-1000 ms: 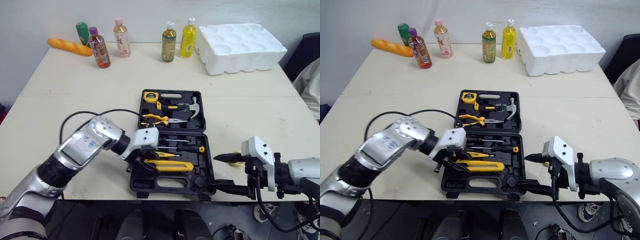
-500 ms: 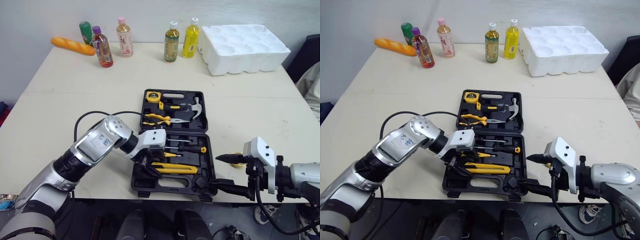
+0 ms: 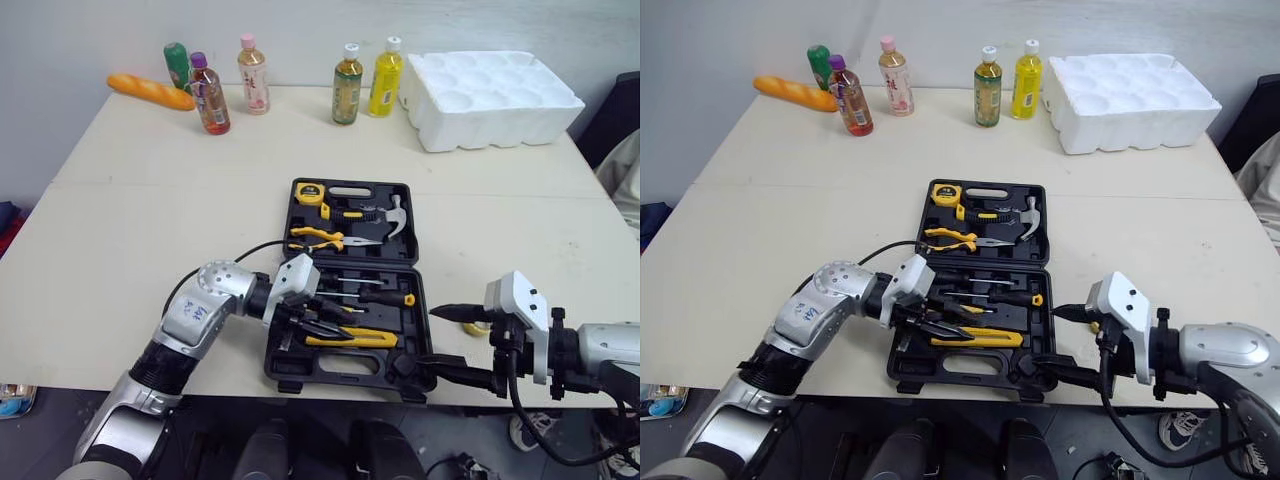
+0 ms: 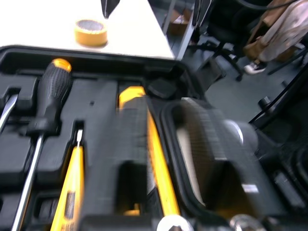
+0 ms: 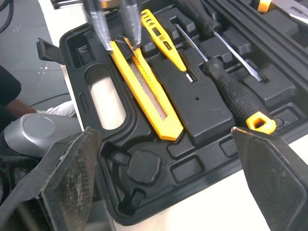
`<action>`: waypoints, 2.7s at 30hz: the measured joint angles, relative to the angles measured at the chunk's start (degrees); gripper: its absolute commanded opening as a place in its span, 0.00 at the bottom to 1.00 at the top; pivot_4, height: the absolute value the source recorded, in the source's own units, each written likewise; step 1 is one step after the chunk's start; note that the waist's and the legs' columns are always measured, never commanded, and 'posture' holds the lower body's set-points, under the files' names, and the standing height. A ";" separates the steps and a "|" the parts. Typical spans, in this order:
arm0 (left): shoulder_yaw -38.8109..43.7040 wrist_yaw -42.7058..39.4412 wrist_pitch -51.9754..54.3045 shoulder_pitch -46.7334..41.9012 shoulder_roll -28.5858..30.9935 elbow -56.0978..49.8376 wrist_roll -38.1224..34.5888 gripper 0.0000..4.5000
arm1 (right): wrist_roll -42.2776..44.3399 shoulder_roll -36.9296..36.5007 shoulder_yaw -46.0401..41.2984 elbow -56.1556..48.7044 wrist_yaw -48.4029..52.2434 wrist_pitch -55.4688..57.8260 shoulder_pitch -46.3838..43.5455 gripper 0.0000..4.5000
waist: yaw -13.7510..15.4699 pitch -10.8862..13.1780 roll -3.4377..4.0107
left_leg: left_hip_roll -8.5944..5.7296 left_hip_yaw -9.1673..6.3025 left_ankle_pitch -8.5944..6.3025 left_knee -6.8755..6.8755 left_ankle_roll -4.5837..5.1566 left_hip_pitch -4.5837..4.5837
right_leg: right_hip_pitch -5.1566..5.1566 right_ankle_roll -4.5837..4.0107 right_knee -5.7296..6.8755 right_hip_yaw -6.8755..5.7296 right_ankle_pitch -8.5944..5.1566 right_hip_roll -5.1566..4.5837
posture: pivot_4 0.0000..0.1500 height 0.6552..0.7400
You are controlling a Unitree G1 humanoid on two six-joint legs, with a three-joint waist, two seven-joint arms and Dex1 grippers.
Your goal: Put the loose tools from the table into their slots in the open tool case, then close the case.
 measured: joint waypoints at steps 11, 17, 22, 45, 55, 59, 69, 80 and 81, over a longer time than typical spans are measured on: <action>-6.60 1.46 -2.42 -0.85 2.83 0.22 9.68 0.01 | 1.32 0.02 0.51 -0.03 -0.40 0.18 -0.80 1.00 | -0.12 -0.10 0.06 | 0.04 -0.05 -0.11 -0.10 0.06 0.50 | 0.57 0.00 -0.23 -0.04 0.00 0.02 | 1.00 0.98; -9.51 1.99 -4.79 -2.31 3.33 -0.24 13.18 0.01 | 2.42 -0.04 0.39 -0.03 -1.18 0.34 -1.33 1.00 | -0.12 -0.69 0.23 | 0.19 -0.13 -0.74 -0.20 0.48 1.33 | 1.56 -0.03 -0.68 -0.08 -0.02 0.02 | 1.00 0.98; -9.45 2.06 -4.99 -2.31 3.22 -0.11 13.16 0.01 | 2.41 -0.04 0.39 -0.03 -1.74 0.34 -0.77 1.00 | -0.16 -0.90 0.35 | 0.21 -0.16 -0.77 -0.20 0.49 1.35 | 1.60 -0.04 -0.75 -0.08 -0.02 0.00 | 1.00 0.98; 45.97 12.11 9.06 27.12 24.02 4.82 -6.88 0.99 | -16.81 -1.72 -35.74 25.06 12.26 -13.84 26.46 1.00 | -0.05 -0.67 0.41 | -0.02 -0.04 -0.74 -0.87 0.29 0.95 | 0.88 -0.21 -0.85 0.02 -0.12 -0.42 | 1.00 0.98; 46.06 13.88 6.66 26.01 24.16 6.76 -6.61 0.99 | -19.83 -1.80 -36.86 35.67 14.32 -19.76 22.91 1.00 | -0.62 -0.58 0.56 | -0.01 -0.01 -0.62 -1.16 0.38 0.95 | 0.75 -0.22 -0.88 -0.09 -0.13 -0.40 | 1.00 0.98; 45.23 14.06 6.06 25.75 24.16 6.31 -6.61 0.99 | -19.60 -1.79 -36.86 35.47 15.16 -19.53 21.83 1.00 | -1.22 -0.58 0.57 | -0.01 -0.01 -0.59 -1.13 0.37 0.98 | 0.78 -0.20 -0.84 -0.07 -0.11 -0.40 | 1.00 0.98; 32.07 9.25 13.99 12.82 23.55 -9.41 -13.58 0.99 | -13.32 -10.08 -25.11 21.95 17.85 -13.36 11.07 1.00 | -1.47 -0.56 0.60 | -0.01 -0.01 -0.52 -1.09 0.28 0.99 | 0.79 -0.16 -0.79 -0.06 -0.09 -0.37 | 1.00 0.98; 13.81 6.10 15.97 -0.63 12.60 -20.63 -16.49 0.99 | -17.11 -20.20 6.23 16.58 20.44 -14.96 -5.83 1.00 | -1.43 -0.52 0.54 | 0.01 0.06 -0.18 -0.86 -0.13 0.88 | 0.84 -0.05 -0.79 -0.07 -0.04 -0.06 | 1.00 0.98; 13.19 5.78 15.72 -0.63 12.58 -20.60 -16.44 0.99 | -18.08 -20.21 7.87 17.15 20.67 -15.46 -6.20 1.00 | -1.45 -0.51 0.54 | 0.02 0.06 -0.15 -0.86 -0.15 0.88 | 0.83 -0.05 -0.77 -0.07 -0.04 -0.04 | 1.00 0.98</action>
